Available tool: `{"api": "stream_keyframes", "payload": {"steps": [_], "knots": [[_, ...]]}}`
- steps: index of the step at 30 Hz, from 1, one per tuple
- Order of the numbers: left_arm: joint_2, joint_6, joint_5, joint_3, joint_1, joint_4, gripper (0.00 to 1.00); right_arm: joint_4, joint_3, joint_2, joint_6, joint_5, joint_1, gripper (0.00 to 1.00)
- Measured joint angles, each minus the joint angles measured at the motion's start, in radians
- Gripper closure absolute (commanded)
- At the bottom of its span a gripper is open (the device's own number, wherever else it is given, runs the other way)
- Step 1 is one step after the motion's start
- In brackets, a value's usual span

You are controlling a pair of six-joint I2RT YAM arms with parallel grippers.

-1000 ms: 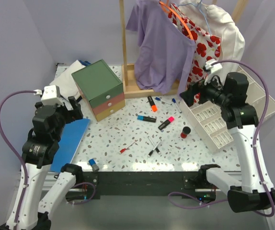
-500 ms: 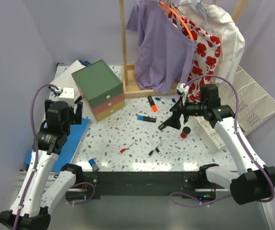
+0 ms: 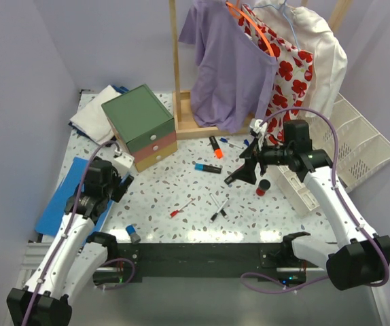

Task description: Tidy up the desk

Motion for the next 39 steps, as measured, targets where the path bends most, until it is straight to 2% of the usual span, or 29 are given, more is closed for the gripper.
{"api": "stream_keyframes", "payload": {"steps": [7,17,23,26,28,30,35,36,39], "knots": [[-0.032,0.093,0.027,-0.113,0.000,0.012,0.02,-0.001,0.000,0.000,-0.001,-0.019,0.000,0.01],[0.039,0.198,0.041,-0.216,0.000,0.022,0.00,0.001,0.000,-0.003,0.003,-0.021,0.000,0.01],[0.097,0.274,0.003,-0.241,-0.001,0.101,0.05,0.002,0.000,-0.022,0.010,-0.022,0.000,0.01],[0.096,0.308,-0.002,-0.261,0.013,0.141,0.16,0.003,0.000,-0.029,0.013,-0.022,0.000,0.01],[0.089,0.333,0.020,-0.271,0.048,0.160,0.35,0.003,0.000,-0.033,0.014,-0.022,0.000,0.01],[0.084,0.351,0.055,-0.288,0.089,0.182,0.58,0.004,0.000,-0.035,0.015,-0.021,0.000,0.01],[0.053,0.380,0.113,-0.330,0.133,0.221,0.72,0.004,0.000,-0.044,0.018,-0.021,0.000,0.01],[0.048,0.384,0.117,-0.331,0.137,0.227,0.82,0.005,0.000,-0.045,0.018,-0.021,0.000,0.01],[0.029,0.389,0.123,-0.331,0.145,0.245,1.00,0.005,0.000,-0.046,0.018,-0.021,0.000,0.01]]}}
